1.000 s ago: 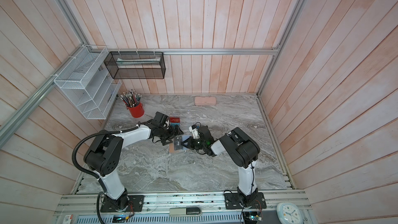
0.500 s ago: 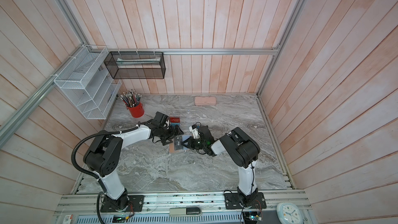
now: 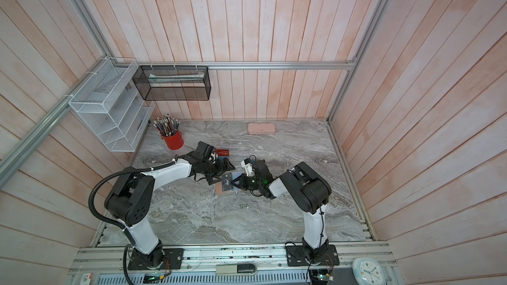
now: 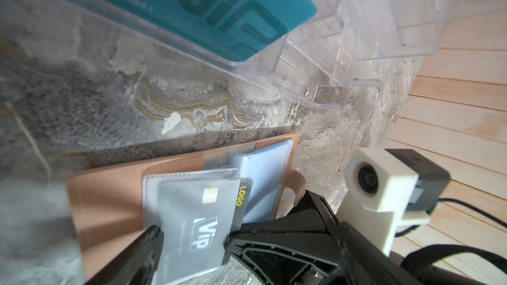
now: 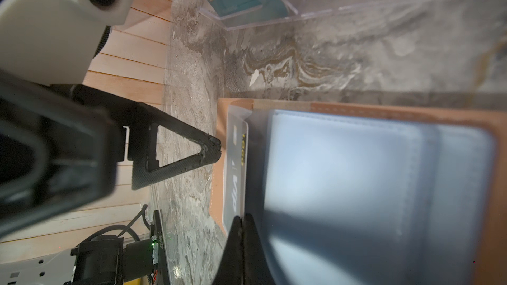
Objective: Take the credit cards out of the card holder
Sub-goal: Take out the credit card from the card slot.
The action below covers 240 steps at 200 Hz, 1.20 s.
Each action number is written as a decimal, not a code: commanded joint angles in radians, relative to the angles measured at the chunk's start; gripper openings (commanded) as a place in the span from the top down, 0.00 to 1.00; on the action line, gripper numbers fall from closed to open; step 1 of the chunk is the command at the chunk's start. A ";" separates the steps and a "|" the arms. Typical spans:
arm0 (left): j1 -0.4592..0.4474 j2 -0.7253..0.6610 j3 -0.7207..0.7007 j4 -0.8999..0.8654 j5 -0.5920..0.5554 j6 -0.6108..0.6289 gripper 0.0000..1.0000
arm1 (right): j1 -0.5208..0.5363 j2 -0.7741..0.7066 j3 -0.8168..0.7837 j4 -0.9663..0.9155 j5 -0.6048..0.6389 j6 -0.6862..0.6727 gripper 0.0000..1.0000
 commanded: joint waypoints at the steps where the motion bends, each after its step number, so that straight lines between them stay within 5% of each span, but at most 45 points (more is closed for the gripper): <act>1: -0.010 0.026 -0.010 0.019 -0.017 0.000 0.00 | 0.006 0.008 -0.002 0.001 0.000 0.002 1.00; 240: -0.019 0.127 -0.074 -0.046 -0.143 0.045 0.00 | -0.010 -0.002 -0.020 0.016 0.000 0.001 0.98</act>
